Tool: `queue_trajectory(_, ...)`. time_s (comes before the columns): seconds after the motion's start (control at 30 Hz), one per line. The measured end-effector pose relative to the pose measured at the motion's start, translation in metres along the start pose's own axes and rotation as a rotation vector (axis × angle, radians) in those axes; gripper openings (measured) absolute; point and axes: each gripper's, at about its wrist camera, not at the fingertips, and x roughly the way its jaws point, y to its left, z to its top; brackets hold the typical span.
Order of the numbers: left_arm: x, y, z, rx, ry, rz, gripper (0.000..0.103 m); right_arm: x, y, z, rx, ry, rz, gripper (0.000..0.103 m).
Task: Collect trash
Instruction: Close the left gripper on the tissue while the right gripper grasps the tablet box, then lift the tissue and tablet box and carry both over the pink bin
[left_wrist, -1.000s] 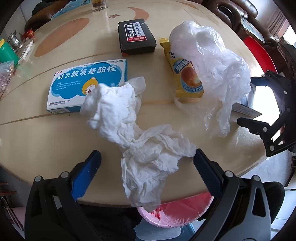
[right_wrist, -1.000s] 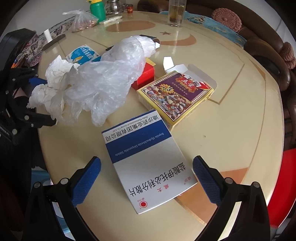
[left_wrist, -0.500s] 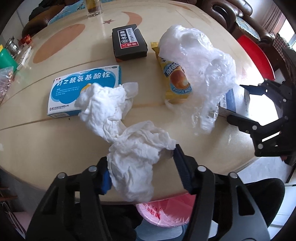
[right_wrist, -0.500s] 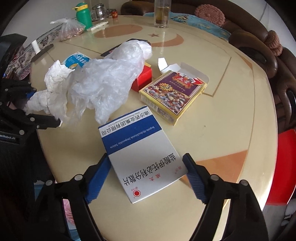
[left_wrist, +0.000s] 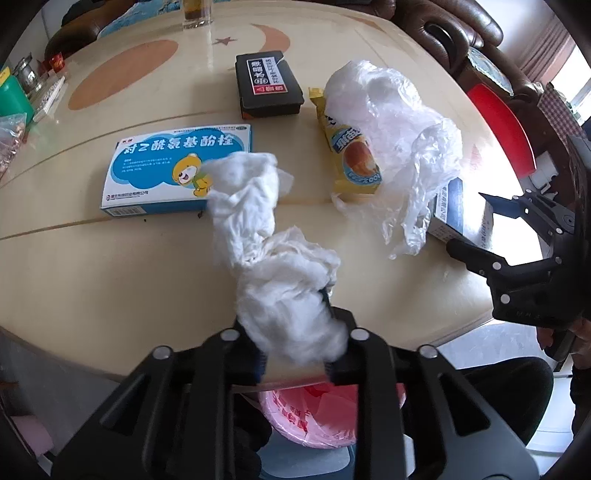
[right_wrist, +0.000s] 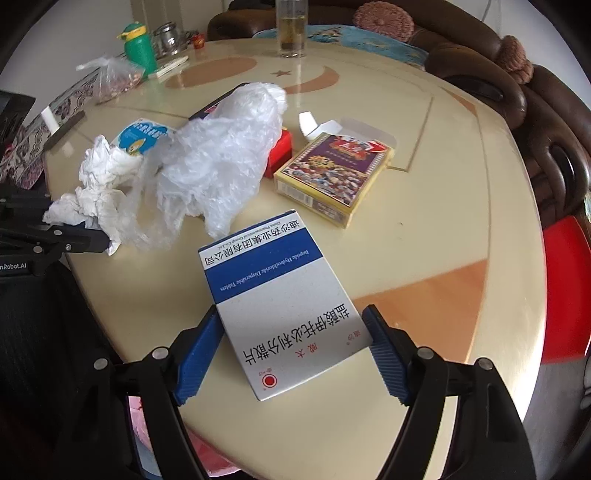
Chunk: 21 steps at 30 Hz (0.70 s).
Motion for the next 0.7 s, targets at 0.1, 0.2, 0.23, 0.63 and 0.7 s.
queue_trajectory(0.1, -0.004, 0.003, -0.005, -0.002, -0.018, -0.001, 0.015, -0.008, 0.001, -0.006, 0.009, -0.023, -0.038, 0.074)
queue_trajectory(0.2, -0.008, 0.006, -0.010, 0.000, -0.039, 0.005, 0.013, -0.016, 0.000, -0.009, 0.034, -0.056, -0.067, 0.074)
queue_trajectory(0.23, -0.010, 0.006, -0.012, 0.001, -0.047, 0.005, 0.012, -0.019, 0.000, -0.010, 0.044, -0.069, -0.077, 0.074)
queue_trajectory(0.63, -0.023, 0.001, -0.014, 0.012, -0.127, 0.002, 0.010, -0.041, 0.004, -0.023, 0.148, -0.157, -0.111, 0.074)
queue_trajectory(0.7, -0.026, 0.000, -0.017, 0.017, -0.142, 0.014, 0.010, -0.041, 0.004, -0.024, 0.159, -0.155, -0.101, 0.074)
